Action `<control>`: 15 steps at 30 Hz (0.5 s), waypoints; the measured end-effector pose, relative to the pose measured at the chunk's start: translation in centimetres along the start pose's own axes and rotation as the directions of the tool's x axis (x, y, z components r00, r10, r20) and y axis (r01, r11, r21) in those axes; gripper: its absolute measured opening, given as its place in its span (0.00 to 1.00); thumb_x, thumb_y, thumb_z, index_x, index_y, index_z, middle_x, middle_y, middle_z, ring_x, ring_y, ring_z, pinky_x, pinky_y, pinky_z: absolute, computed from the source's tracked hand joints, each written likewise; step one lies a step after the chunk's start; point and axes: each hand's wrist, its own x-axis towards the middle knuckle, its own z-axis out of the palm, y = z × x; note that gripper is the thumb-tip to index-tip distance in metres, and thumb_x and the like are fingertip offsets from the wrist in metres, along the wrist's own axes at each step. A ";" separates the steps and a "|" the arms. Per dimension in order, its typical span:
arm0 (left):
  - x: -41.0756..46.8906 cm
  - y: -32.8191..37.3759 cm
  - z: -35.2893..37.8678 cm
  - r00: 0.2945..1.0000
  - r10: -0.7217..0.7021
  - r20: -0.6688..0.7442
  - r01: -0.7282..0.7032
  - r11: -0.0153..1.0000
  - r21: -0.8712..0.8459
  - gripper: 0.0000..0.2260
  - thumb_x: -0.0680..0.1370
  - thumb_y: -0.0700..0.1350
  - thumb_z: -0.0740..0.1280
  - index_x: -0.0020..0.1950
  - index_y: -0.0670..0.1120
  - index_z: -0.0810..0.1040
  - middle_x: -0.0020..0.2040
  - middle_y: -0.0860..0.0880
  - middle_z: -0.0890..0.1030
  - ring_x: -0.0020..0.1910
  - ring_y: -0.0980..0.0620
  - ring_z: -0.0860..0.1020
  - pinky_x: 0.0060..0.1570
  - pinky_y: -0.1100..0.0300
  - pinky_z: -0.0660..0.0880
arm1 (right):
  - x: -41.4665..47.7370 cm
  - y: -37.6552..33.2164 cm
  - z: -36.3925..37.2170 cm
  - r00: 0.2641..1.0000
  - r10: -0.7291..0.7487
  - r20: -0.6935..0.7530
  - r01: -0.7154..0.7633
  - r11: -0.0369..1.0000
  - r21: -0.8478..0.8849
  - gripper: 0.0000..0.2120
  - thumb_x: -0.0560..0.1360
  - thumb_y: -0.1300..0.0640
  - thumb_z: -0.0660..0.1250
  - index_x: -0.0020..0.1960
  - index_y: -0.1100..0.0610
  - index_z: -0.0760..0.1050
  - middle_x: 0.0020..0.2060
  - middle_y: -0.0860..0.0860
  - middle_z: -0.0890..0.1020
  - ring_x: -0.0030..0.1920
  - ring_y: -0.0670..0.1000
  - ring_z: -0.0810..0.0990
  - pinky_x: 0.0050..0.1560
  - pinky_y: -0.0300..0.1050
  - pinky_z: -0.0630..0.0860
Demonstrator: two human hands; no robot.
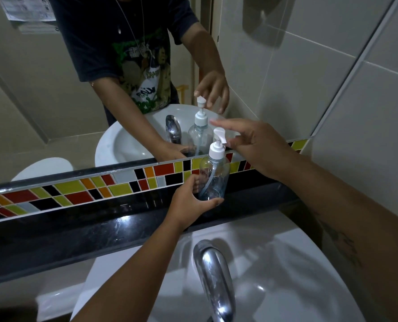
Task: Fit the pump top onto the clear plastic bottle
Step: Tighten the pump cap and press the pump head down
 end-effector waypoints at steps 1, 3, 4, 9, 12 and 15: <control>0.0 0.0 0.0 1.000 -0.001 0.002 0.001 1.000 -0.008 0.29 0.65 0.50 0.85 0.61 0.51 0.77 0.57 0.57 0.83 0.57 0.63 0.81 0.55 0.72 0.77 | -0.3 0.4 0.2 1.000 0.023 -0.009 -0.023 0.999 0.036 0.28 0.77 0.63 0.65 0.71 0.39 0.67 0.72 0.46 0.71 0.67 0.44 0.71 0.65 0.39 0.70; 0.0 -0.1 -0.1 1.000 -0.004 0.006 0.004 1.000 -0.020 0.32 0.63 0.52 0.85 0.63 0.51 0.77 0.58 0.56 0.83 0.58 0.61 0.81 0.59 0.66 0.78 | -1.2 1.3 0.6 0.996 0.090 -0.026 -0.086 0.987 0.138 0.32 0.75 0.60 0.69 0.73 0.38 0.62 0.72 0.47 0.70 0.69 0.44 0.68 0.63 0.40 0.70; 0.0 -0.1 -0.1 1.000 -0.004 0.012 0.004 1.000 -0.019 0.34 0.62 0.52 0.86 0.64 0.51 0.76 0.59 0.56 0.83 0.59 0.60 0.81 0.60 0.64 0.78 | -1.7 2.0 0.9 0.991 0.130 -0.024 -0.123 0.973 0.196 0.34 0.74 0.58 0.71 0.73 0.38 0.61 0.72 0.47 0.70 0.68 0.44 0.69 0.63 0.41 0.70; 0.0 0.2 -0.3 0.999 -0.015 0.034 0.016 1.000 -0.015 0.36 0.63 0.48 0.86 0.66 0.50 0.74 0.61 0.57 0.81 0.62 0.61 0.79 0.65 0.62 0.75 | -3.1 5.4 3.8 0.955 0.290 0.068 -0.295 0.891 0.346 0.42 0.67 0.55 0.78 0.74 0.41 0.61 0.71 0.48 0.71 0.69 0.51 0.71 0.68 0.54 0.70; -0.6 0.3 -0.5 1.000 -0.009 0.008 0.009 1.000 -0.008 0.35 0.64 0.45 0.85 0.67 0.51 0.73 0.62 0.59 0.79 0.63 0.62 0.77 0.67 0.65 0.72 | -3.3 7.2 5.9 0.953 0.278 0.123 -0.304 0.869 0.389 0.41 0.66 0.56 0.78 0.74 0.44 0.63 0.68 0.48 0.74 0.67 0.53 0.73 0.68 0.58 0.71; -1.4 0.2 -0.6 1.000 -0.015 -0.018 0.016 1.000 0.009 0.34 0.67 0.45 0.84 0.69 0.49 0.74 0.66 0.53 0.80 0.66 0.59 0.78 0.67 0.65 0.73 | -3.3 7.9 7.4 0.950 0.267 0.162 -0.312 0.832 0.458 0.37 0.67 0.59 0.78 0.71 0.45 0.66 0.65 0.49 0.76 0.63 0.54 0.77 0.64 0.58 0.75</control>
